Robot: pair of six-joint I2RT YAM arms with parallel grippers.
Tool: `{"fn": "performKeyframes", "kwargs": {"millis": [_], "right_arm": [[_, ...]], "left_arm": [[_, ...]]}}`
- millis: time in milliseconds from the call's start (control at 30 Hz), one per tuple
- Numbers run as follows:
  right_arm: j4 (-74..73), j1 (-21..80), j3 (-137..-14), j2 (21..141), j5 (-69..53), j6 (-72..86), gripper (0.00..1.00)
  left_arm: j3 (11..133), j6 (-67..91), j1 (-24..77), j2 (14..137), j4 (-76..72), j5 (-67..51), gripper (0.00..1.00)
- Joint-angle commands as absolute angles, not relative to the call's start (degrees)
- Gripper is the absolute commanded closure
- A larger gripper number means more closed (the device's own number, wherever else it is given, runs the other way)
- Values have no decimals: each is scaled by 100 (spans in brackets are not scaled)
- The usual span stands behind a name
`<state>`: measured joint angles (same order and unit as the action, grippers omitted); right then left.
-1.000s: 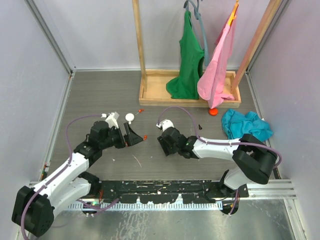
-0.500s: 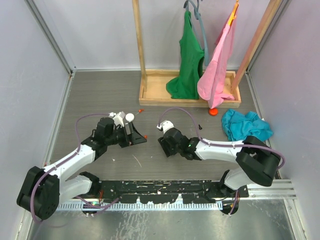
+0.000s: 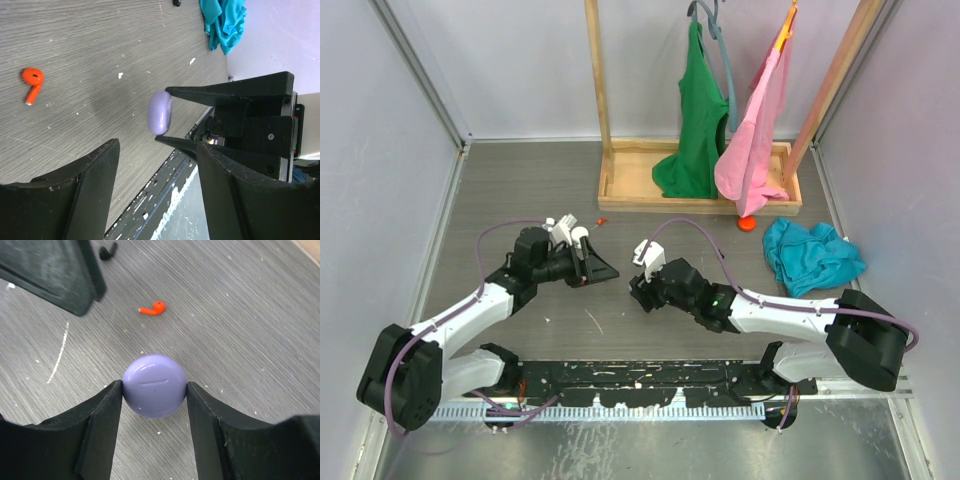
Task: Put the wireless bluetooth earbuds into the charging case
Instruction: Pick up the charging case at the center of the board.
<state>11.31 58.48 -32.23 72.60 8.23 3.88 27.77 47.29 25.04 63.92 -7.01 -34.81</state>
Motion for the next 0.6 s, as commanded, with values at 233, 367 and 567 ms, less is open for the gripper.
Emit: {"fn": "performKeyframes", "kwargs": {"millis": [233, 367, 567], "right_arm": [[2465, 6066, -3157, 7048, 598, -140, 57], [2537, 6083, -3155, 7015, 571, -152, 57], [2659, 6091, -3152, 7024, 524, -145, 57]], "left_arm": [[3039, 4902, 2582, 6581, -1295, -3908, 43], [3008, 5015, 2605, 6751, -1513, -4028, 45], [3014, 5233, 2734, 7043, -1955, -4230, 48]]}}
